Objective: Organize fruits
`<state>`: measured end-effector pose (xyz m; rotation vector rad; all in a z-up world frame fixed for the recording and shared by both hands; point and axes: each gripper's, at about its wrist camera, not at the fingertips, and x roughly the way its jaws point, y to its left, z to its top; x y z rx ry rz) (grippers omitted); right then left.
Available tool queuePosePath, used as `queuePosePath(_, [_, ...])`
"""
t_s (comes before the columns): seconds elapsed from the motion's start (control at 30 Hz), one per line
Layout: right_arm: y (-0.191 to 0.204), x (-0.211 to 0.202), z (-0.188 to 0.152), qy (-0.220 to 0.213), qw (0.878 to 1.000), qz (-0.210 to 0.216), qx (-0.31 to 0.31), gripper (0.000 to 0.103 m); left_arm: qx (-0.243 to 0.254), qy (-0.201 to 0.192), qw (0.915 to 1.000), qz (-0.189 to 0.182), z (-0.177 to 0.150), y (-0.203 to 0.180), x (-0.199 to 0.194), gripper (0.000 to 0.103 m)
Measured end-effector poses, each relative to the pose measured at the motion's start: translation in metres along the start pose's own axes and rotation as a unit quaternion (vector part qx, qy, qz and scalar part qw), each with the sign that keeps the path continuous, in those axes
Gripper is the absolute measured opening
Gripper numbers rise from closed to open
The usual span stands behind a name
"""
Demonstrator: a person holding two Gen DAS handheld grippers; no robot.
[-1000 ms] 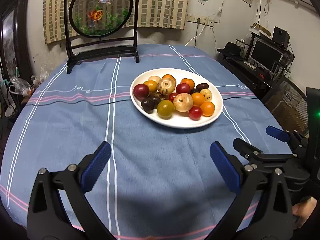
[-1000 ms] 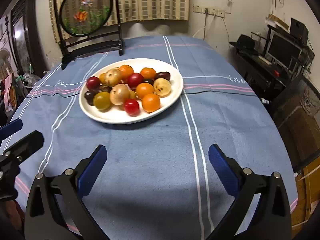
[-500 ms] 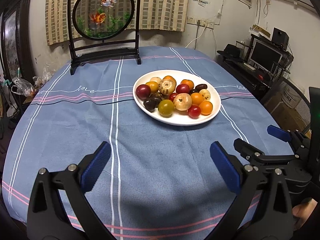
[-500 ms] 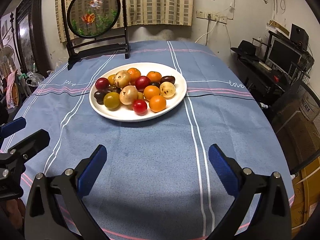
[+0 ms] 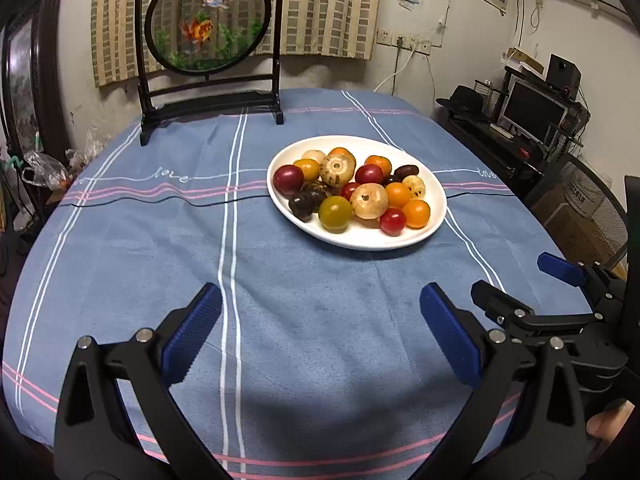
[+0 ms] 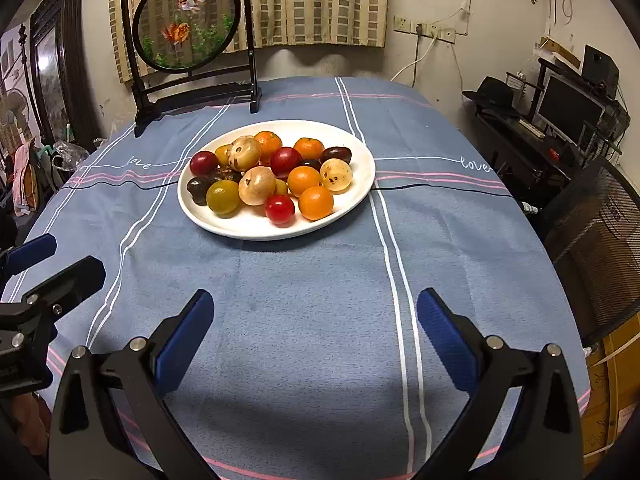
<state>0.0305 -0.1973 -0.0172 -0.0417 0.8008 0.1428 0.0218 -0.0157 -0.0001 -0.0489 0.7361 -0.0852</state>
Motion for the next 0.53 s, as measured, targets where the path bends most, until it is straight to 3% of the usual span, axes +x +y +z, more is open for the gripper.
queuePosePath(0.17, [0.0019, 0.0, -0.0007, 0.002, 1.0, 0.002, -0.002, 0.102, 0.004, -0.016, 0.9999, 0.004, -0.0001, -0.0016, -0.0044, 0.101])
queuePosePath(0.53, [0.0022, -0.0003, -0.001, 0.002, 1.0, 0.005, -0.001, 0.102, -0.001, 0.007, 0.9999, 0.008, -0.0002, 0.0012, 0.0018, 0.101])
